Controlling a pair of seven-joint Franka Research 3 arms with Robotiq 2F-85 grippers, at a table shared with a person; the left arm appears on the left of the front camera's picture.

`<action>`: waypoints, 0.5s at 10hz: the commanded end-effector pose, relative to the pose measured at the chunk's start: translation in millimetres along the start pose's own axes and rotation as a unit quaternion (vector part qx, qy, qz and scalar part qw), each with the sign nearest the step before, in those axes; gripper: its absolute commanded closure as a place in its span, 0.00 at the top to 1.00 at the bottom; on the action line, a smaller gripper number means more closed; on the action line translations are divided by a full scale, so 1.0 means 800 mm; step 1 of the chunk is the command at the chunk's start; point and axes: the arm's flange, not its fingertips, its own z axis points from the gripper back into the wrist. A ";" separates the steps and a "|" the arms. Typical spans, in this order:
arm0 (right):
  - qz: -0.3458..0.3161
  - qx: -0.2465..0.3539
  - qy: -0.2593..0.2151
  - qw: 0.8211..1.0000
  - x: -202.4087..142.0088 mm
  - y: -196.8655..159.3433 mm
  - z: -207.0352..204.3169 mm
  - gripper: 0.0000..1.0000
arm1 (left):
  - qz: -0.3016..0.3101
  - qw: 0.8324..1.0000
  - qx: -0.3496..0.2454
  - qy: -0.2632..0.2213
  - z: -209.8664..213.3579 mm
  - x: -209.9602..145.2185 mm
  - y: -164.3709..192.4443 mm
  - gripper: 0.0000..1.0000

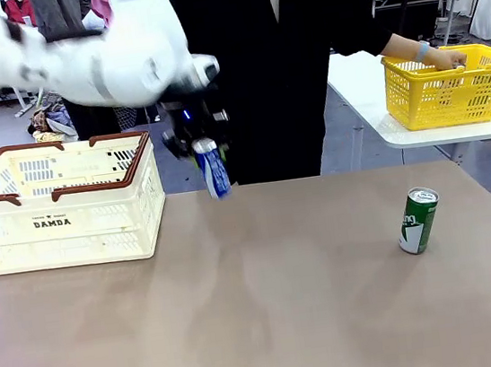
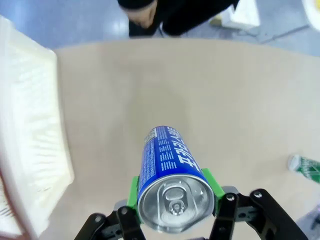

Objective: Place the drinks into the Shopping basket.
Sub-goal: Pick up one drink and place it into the Shopping basket.

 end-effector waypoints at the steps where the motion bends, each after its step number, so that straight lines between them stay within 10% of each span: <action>1: 0.009 0.003 0.003 1.000 0.001 0.003 0.004 1.00 | -0.060 0.998 -0.023 0.010 0.146 0.019 0.040 0.00; 5: 0.009 0.003 0.003 1.000 0.001 0.003 0.004 1.00 | -0.037 0.996 -0.033 -0.072 0.292 0.054 0.206 0.00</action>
